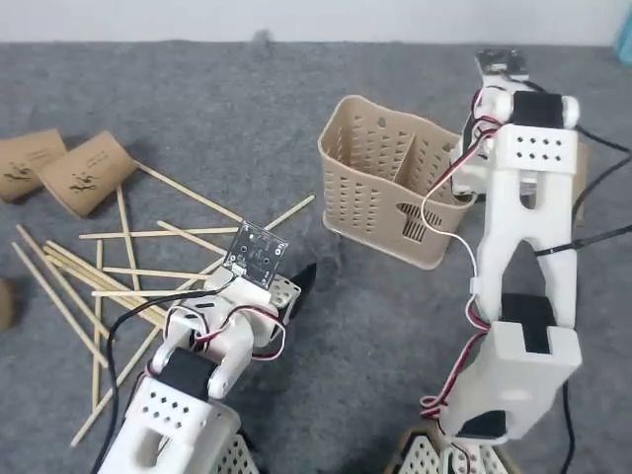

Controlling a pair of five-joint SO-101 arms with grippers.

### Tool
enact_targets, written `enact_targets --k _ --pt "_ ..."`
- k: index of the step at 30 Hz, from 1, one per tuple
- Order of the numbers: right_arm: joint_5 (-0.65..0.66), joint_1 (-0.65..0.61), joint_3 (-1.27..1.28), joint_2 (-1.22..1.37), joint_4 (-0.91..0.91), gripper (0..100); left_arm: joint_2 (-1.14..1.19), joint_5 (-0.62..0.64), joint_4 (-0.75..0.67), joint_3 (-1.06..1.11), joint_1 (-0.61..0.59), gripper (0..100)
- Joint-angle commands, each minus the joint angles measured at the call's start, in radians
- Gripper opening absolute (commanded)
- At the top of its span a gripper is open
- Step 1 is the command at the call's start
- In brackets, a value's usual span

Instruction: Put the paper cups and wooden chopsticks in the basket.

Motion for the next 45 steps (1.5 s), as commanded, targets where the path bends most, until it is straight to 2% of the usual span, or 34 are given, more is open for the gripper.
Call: enact_targets --k 1,9,11,16,19,22,29,31,40,45 --pt "0.190 0.010 -0.081 -0.013 0.042 0.7 0.000 -0.018 -0.026 -0.002 -0.005 19" --pt "0.638 0.041 -0.118 -0.048 0.059 0.7 0.000 -0.018 -0.026 -0.002 -0.005 19" --pt "0.695 0.058 -0.118 -0.050 0.061 0.7 0.000 -0.018 -0.026 -0.002 -0.005 19" --pt "0.709 0.064 -0.077 -0.051 0.061 0.7 0.000 -0.018 -0.026 -0.001 -0.005 19" --pt "0.686 0.047 -0.060 -0.051 0.061 0.7 0.000 -0.018 -0.026 -0.001 -0.005 19" --pt "0.583 0.031 -0.060 -0.048 0.058 1.3 0.000 -0.018 -0.026 -0.001 -0.005 19" --pt "0.410 -0.021 -0.068 -0.041 0.053 23.6 0.000 -0.018 -0.026 -0.001 -0.005 19" --pt "0.381 -0.035 -0.078 -0.039 0.053 26.1 0.000 -0.018 -0.026 -0.001 -0.005 19" --pt "0.229 -0.030 -0.077 0.061 0.025 16.2 0.000 -0.018 -0.026 -0.001 -0.005 19" --pt "0.140 -0.016 -0.101 0.180 0.030 0.7 0.000 -0.018 -0.026 -0.001 -0.005 19"
